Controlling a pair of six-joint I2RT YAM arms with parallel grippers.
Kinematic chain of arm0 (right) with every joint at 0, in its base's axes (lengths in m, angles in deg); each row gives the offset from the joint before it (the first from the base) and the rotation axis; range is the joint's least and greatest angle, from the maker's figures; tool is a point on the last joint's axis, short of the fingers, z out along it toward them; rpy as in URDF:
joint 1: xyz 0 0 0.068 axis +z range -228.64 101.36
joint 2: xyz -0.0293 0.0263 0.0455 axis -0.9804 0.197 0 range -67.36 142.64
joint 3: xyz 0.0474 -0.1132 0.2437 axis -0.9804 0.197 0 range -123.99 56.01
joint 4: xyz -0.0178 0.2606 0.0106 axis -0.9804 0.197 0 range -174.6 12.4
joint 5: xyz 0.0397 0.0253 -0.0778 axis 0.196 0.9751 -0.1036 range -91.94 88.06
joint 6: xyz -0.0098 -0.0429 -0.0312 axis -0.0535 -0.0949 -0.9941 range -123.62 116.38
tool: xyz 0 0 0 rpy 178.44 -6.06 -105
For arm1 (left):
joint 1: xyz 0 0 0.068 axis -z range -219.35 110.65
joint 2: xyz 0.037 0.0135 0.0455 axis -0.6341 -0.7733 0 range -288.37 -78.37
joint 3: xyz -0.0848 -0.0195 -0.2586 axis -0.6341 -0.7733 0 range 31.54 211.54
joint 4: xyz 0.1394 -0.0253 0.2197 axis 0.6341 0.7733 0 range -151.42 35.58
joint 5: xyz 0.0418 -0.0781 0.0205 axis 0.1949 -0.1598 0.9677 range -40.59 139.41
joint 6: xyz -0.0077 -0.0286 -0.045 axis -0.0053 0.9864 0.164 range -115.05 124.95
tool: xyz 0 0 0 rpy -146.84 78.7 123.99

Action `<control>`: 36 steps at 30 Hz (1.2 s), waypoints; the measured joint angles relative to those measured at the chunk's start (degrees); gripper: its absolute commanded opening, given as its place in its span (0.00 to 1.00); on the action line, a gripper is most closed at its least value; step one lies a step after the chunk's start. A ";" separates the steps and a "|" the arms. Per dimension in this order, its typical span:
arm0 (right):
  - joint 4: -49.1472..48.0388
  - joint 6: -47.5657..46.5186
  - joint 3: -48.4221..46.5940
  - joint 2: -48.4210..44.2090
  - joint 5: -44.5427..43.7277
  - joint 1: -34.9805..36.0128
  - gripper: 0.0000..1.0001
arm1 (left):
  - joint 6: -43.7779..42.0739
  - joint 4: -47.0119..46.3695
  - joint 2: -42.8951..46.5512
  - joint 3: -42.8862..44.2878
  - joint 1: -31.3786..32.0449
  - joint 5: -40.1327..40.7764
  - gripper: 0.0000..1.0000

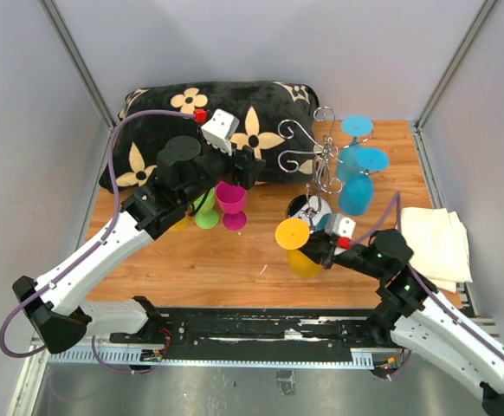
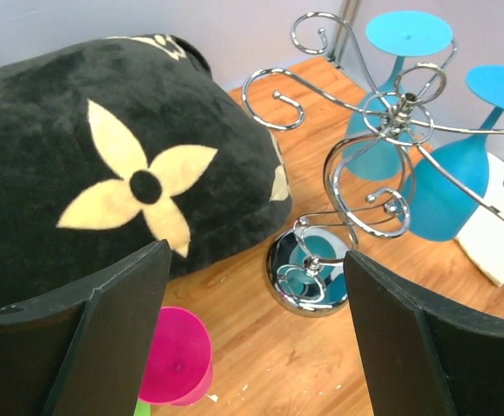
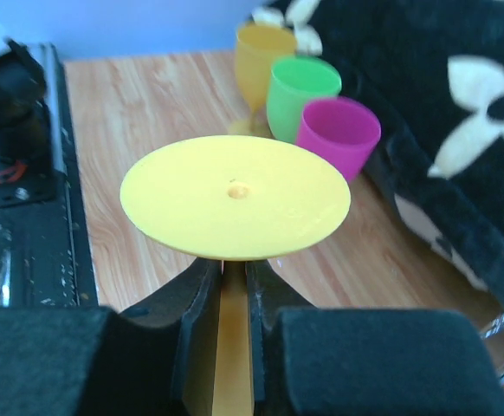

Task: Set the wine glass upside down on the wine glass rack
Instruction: Turn the wine glass upside down at the wine rack.

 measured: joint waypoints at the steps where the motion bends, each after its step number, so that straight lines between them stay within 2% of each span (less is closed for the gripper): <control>1: -1.14 0.39 0.61 -1.90 3.32 -1.97 0.01 | 0.15 0.07 0.00 0.17 -0.13 -0.46 0.86; 4: -3.74 1.92 2.89 -9.33 10.03 -6.64 0.01 | 0.46 -0.04 -0.15 0.72 -0.33 -1.81 0.87; 8: -3.98 2.73 3.32 -17.92 10.86 -8.76 0.01 | 1.20 -0.22 -0.87 0.83 -0.35 -3.21 0.87; 11: -2.47 2.75 3.32 -22.12 6.97 -8.92 0.01 | 2.08 -0.63 -1.79 0.83 -0.39 -4.13 0.88; 19: 2.34 2.89 2.97 -31.08 -12.04 -9.25 0.03 | 4.07 -1.73 -4.66 2.84 -0.39 -7.04 0.88; 21: 3.39 2.91 2.29 -30.51 -16.44 -9.27 0.06 | 4.63 -1.88 -5.29 3.26 -0.39 -7.69 0.84; 26: 5.51 4.09 -0.11 -25.53 -27.61 -9.27 0.03 | 7.30 -2.19 -7.91 4.87 -0.68 -8.79 0.68; 31: 5.92 4.76 -0.92 -20.87 -32.20 -9.27 0.02 | 11.93 -2.23 -12.66 9.01 -3.17 -11.08 0.50; 36: 4.15 4.68 -0.92 -20.72 -33.24 -9.27 0.02 | 15.87 -2.47 -14.47 9.38 -5.90 -14.08 0.48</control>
